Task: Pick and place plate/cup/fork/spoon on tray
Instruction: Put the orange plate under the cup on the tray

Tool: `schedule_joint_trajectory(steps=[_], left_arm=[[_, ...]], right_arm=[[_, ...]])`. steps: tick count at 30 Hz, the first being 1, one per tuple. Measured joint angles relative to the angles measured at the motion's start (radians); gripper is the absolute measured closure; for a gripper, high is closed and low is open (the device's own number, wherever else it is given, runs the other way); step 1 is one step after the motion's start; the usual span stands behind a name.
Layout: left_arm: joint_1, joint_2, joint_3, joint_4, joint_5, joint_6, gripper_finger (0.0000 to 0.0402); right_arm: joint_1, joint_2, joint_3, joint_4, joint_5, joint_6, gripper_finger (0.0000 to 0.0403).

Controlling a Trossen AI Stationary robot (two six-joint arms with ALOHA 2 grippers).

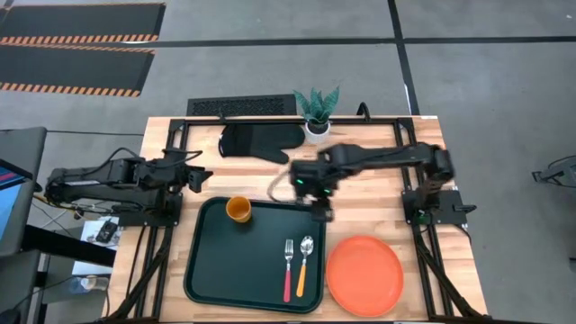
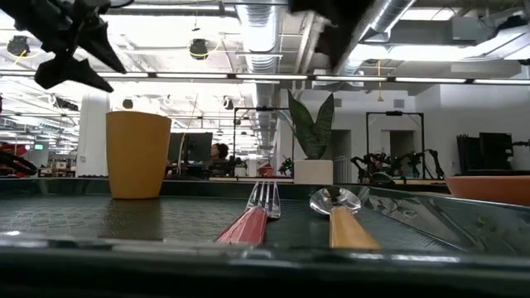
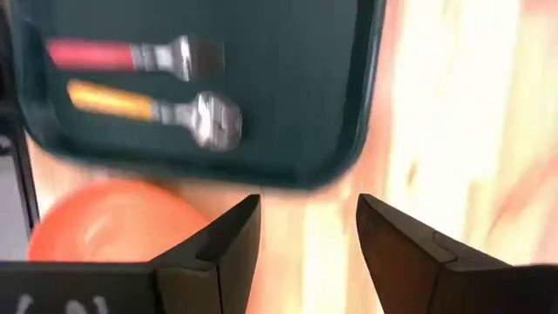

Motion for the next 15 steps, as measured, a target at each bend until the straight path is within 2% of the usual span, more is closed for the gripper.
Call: schedule_joint_trajectory(steps=[4, 7, 10, 15], left_arm=[[0.000, 0.000, -0.042, 0.004, 0.025, -0.026, 0.0202], [0.000, 0.000, -0.058, 0.020, 0.043, -0.027, 0.0203], [0.000, 0.000, -0.064, 0.022, 0.044, -0.027, 0.0203], [0.000, 0.000, -0.064, 0.037, 0.037, -0.022, 0.0203]], right_arm=[[0.039, -0.168, -0.374, 0.174, 0.021, 0.140, 0.0189], [0.067, -0.265, -0.599, 0.317, 0.023, 0.250, 0.0189], [0.092, -0.311, -0.754, 0.414, 0.024, 0.350, 0.0191], [0.132, -0.345, -0.914, 0.542, 0.024, 0.485, 0.0193]])
